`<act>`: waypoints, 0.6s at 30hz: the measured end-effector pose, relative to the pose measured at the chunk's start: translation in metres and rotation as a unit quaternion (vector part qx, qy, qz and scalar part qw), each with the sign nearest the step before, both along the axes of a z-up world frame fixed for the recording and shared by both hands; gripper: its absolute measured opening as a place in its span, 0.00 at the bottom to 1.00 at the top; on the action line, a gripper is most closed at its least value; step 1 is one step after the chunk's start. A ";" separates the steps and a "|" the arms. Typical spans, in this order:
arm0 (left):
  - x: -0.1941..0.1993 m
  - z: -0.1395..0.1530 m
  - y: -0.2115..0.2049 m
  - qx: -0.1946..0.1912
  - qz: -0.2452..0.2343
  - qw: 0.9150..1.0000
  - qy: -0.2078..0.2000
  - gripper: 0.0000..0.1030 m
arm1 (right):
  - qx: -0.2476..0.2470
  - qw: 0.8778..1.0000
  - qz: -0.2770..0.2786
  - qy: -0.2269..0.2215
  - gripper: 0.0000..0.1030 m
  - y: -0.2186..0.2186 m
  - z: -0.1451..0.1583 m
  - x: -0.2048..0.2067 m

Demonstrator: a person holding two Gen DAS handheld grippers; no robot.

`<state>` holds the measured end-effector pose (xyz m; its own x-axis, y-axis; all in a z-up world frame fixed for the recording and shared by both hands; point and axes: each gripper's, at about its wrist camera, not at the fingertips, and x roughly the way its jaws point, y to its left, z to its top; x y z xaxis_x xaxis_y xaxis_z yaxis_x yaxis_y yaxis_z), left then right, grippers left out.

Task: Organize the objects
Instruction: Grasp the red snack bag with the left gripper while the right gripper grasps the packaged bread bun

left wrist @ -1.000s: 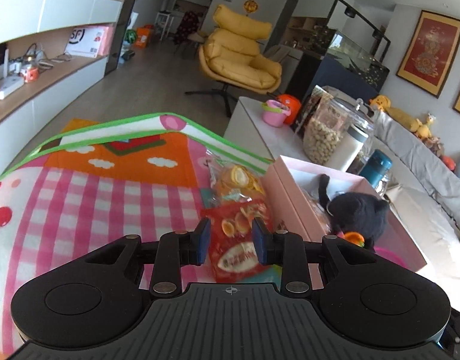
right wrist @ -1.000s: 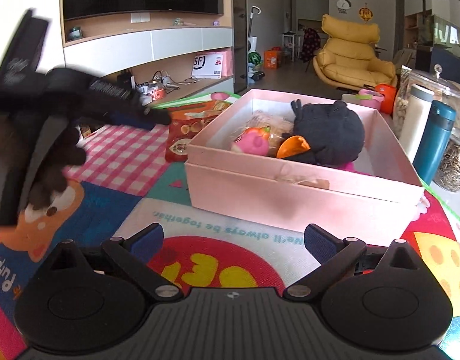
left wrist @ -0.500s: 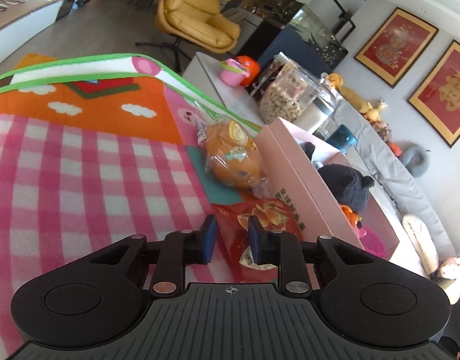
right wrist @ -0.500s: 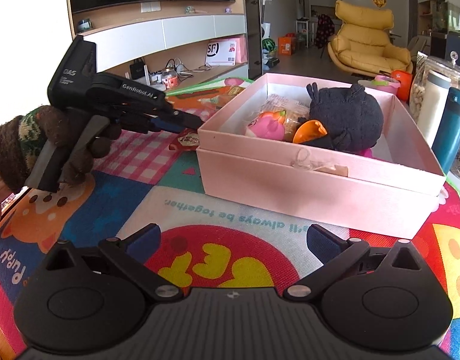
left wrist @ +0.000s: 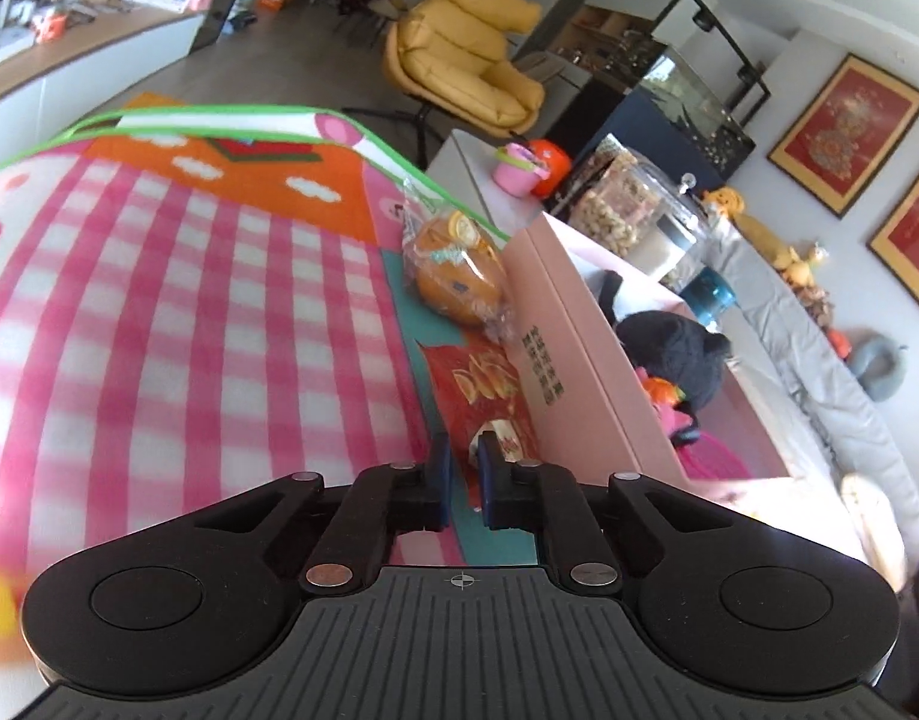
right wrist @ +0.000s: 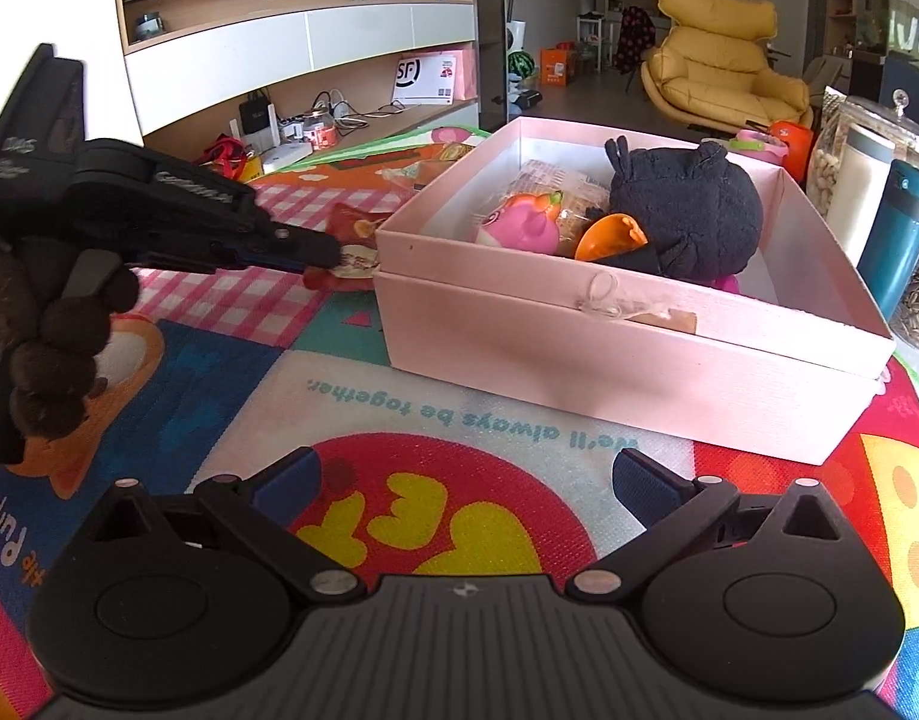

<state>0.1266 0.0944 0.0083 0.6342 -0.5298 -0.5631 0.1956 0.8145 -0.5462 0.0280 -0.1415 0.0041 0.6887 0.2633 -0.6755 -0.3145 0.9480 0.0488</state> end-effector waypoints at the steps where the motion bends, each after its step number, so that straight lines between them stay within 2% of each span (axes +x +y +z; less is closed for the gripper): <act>1: -0.009 0.000 0.002 0.004 0.002 1.000 0.003 0.10 | 0.000 1.000 -0.003 0.000 1.00 0.000 0.000 0.000; 4: -0.041 -0.002 0.006 0.029 0.001 1.000 0.012 0.10 | -0.005 1.000 -0.006 0.004 1.00 0.000 -0.001 0.002; 7: -0.072 -0.004 0.009 0.034 -0.006 0.999 0.014 0.09 | -0.018 1.000 -0.007 0.004 1.00 0.004 -0.002 0.002; 12: -0.108 0.001 0.007 0.101 0.014 0.994 -0.026 0.10 | -0.030 1.000 -0.010 -0.002 1.00 0.010 0.006 -0.001; 14: -0.111 0.001 0.007 0.123 0.026 0.991 -0.043 0.10 | -0.011 1.000 0.009 0.001 1.00 0.017 0.025 -0.001; 16: -0.110 0.001 0.007 0.139 0.035 0.988 -0.055 0.10 | -0.007 0.999 0.025 -0.023 1.00 0.030 0.054 0.003; 18: -0.105 0.001 0.006 0.156 0.046 0.984 -0.066 0.10 | -0.024 0.998 0.034 -0.051 1.00 0.049 0.086 0.016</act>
